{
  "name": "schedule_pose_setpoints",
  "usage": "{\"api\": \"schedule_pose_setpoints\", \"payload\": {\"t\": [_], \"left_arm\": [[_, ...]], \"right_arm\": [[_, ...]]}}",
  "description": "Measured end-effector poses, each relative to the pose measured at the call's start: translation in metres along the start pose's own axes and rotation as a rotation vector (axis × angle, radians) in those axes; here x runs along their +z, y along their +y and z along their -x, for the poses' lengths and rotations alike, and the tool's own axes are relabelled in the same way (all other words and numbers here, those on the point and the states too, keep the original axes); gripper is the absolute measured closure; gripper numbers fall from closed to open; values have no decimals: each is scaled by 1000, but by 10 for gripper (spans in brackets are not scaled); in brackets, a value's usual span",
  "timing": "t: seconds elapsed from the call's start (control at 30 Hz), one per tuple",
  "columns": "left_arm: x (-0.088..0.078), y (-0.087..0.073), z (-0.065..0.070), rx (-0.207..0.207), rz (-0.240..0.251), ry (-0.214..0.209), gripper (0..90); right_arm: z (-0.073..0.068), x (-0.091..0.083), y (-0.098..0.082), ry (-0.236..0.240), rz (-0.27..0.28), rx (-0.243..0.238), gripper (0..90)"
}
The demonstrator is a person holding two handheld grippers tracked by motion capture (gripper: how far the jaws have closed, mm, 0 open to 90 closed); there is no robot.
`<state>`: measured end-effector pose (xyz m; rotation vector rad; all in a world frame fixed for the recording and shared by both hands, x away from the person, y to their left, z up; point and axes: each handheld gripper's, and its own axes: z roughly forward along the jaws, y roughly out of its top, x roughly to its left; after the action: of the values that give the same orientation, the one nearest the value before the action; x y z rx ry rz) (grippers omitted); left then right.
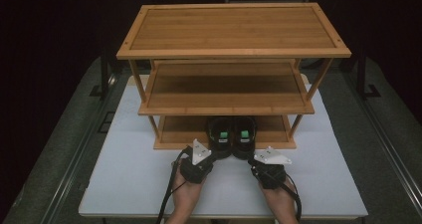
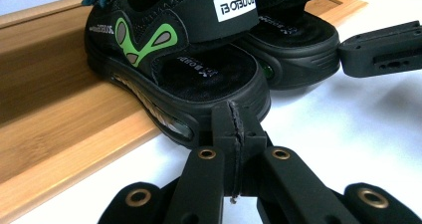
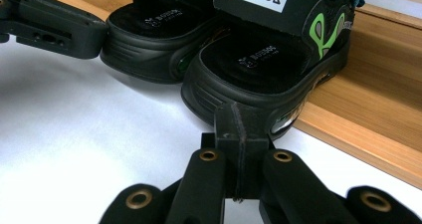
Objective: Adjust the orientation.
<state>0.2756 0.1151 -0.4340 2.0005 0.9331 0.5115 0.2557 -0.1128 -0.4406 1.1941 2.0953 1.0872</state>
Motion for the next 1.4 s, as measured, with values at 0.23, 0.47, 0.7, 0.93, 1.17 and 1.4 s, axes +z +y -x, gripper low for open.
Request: {"api": "schedule_pose_setpoints", "payload": {"t": [0.23, 0.47, 0.7, 0.93, 1.17, 1.4], "left_arm": [[5, 3, -4, 5, -5, 16, 897], [12, 7, -8, -7, -5, 26, 896], [20, 10, -12, -20, -8, 32, 893], [25, 12, -15, -29, -5, 33, 894], [29, 14, -17, -34, -4, 39, 893], [33, 17, -19, -46, -8, 39, 880]], "right_arm": [[0, 6, 2, -12, 9, 5, 896], [3, 13, 6, -21, 6, 5, 896], [7, 20, 10, -33, -2, 11, 896], [10, 24, 12, -43, -4, 18, 896], [11, 29, 13, -59, 2, 16, 896], [12, 34, 15, -73, 8, 20, 896]]}}
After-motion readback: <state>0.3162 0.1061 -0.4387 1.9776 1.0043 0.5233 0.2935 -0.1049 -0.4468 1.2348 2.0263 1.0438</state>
